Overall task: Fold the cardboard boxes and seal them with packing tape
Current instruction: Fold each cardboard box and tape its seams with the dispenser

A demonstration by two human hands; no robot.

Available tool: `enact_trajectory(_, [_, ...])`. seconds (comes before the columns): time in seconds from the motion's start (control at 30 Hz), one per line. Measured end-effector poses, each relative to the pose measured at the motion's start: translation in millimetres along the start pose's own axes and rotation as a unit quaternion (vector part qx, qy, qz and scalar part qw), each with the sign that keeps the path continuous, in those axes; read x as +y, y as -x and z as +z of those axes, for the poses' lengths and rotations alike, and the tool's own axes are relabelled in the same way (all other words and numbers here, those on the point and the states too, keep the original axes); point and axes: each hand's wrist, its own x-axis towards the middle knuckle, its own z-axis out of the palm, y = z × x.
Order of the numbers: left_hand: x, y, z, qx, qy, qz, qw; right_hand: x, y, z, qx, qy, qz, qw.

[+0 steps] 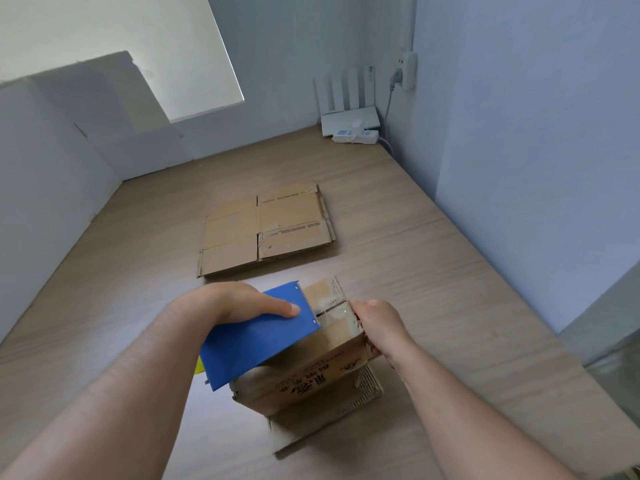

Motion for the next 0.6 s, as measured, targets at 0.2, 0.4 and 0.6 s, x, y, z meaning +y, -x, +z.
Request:
enact_trajectory(0.2, [-1, 0, -1, -0.018, 0.004, -0.024, 1.000, 18, 9, -9, 0.114, 0.067, -0.020, 0.991])
enact_trajectory(0.4, [5, 5, -5, -0.046, 0.003, -0.021, 0.999, -15, 20, 31, 0.138, 0.155, -0.127, 0.970])
enact_trajectory(0.6, [1, 7, -11, -0.063, -0.005, 0.022, 0.998, -18, 18, 34, 0.114, 0.021, -0.094, 0.989])
